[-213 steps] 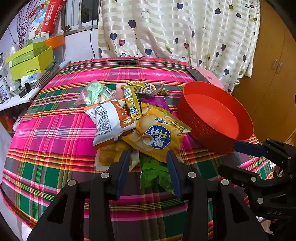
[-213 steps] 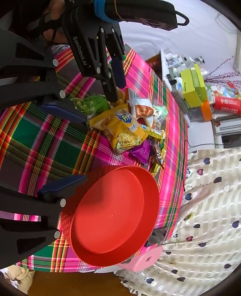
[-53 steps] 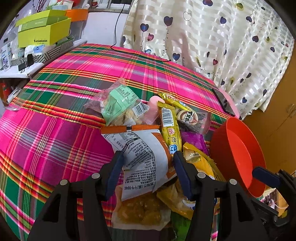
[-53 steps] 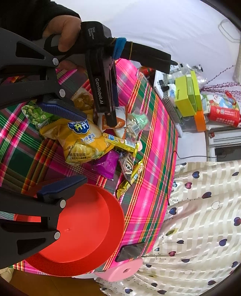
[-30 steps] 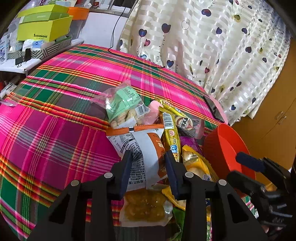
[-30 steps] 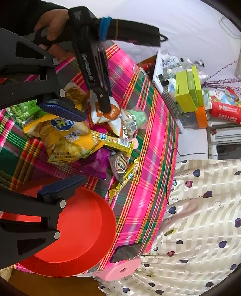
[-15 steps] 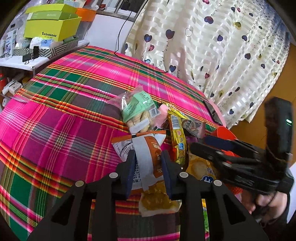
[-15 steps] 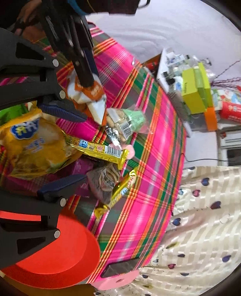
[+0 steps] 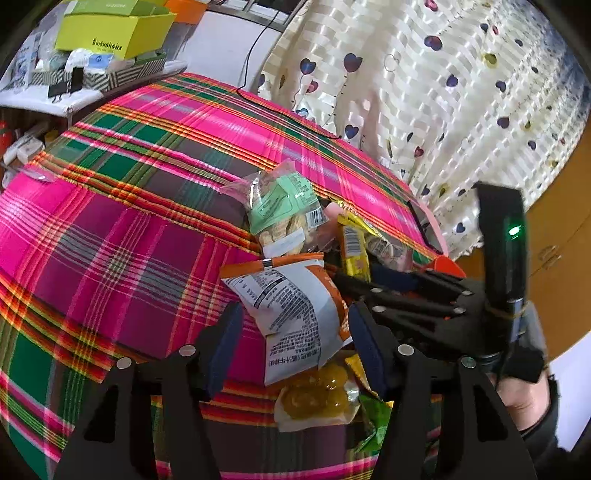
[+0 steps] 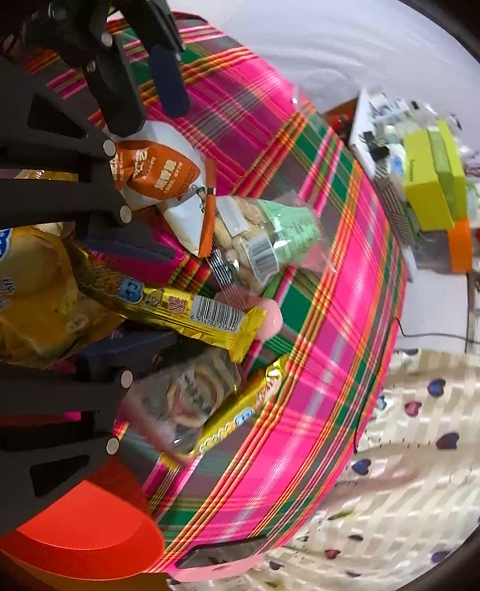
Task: Organize snacks
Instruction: 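Close the right tool on the yellow candy bar while the left tool grasps the chip bag, then carry both snacks over the red bowl and open both tools to drop them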
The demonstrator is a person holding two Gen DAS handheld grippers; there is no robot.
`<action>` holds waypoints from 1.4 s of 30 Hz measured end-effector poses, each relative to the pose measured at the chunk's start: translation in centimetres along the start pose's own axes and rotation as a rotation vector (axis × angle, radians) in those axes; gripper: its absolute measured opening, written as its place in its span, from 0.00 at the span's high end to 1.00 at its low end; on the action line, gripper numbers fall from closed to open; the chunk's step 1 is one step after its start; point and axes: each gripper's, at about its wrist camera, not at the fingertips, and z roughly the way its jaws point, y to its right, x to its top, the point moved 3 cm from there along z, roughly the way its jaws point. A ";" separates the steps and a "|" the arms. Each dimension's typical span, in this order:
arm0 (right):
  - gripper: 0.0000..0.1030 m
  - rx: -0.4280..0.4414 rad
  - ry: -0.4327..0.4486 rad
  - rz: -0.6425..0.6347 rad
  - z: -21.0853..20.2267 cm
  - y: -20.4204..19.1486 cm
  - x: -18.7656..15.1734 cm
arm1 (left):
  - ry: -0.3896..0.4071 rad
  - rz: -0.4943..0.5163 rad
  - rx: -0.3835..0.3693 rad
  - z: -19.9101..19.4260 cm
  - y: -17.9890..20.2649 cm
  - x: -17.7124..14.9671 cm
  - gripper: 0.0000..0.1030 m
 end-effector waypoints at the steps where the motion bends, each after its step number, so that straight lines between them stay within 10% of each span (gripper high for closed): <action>1: 0.74 -0.005 0.001 0.000 0.2 0.2 0.1 | -0.003 -0.008 -0.003 0.1 0.0 0.0 0.42; 24: 0.81 0.054 0.279 0.047 -9.4 0.9 -0.2 | -0.101 -0.035 0.102 4.6 1.3 0.0 0.38; 42: 0.81 -0.052 0.443 0.057 -17.1 1.9 -3.2 | 0.045 0.137 0.115 -0.3 5.6 -0.2 0.47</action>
